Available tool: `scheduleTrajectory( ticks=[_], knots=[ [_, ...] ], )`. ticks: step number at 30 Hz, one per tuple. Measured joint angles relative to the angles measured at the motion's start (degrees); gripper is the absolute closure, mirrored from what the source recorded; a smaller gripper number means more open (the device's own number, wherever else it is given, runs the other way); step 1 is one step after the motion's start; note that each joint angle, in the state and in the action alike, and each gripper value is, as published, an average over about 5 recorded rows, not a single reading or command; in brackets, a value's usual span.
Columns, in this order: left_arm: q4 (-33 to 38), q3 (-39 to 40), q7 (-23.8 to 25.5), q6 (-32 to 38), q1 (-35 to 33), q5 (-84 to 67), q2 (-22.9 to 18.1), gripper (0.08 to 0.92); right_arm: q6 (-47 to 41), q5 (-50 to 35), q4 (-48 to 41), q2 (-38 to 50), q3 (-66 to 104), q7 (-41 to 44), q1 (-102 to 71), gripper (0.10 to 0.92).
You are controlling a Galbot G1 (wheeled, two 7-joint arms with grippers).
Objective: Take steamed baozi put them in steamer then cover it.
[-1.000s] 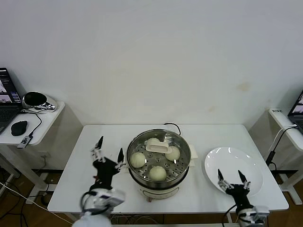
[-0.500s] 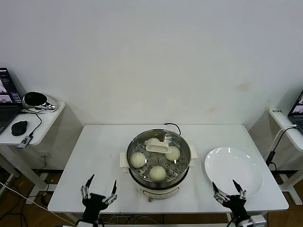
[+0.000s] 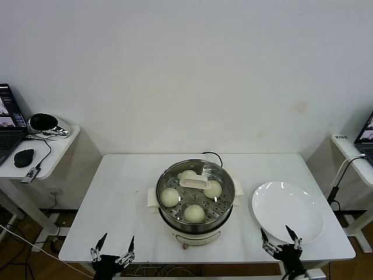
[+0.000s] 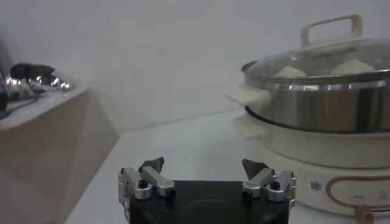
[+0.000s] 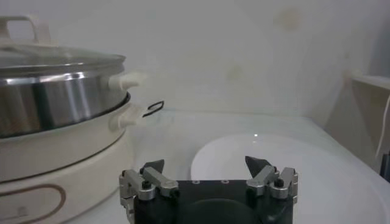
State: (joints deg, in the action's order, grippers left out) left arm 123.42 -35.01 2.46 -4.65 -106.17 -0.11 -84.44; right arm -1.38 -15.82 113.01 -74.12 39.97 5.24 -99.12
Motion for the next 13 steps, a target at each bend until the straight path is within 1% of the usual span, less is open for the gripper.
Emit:
scheduleTrajectory(
  ticks=[7,13],
  knots=[
    [1.02,-0.93,1.38,-0.15,-1.82,-2.51,-0.4,0.177,-0.9,0.23,0.66,0.73,0.65,-0.86,-0.72,0.203],
    [1.89,-0.93,1.61,-0.5,-2.78,-2.73,-0.9,0.177,-1.29,0.48,1.53,0.9,1.0,-1.07,-0.94,0.203]
  ],
)
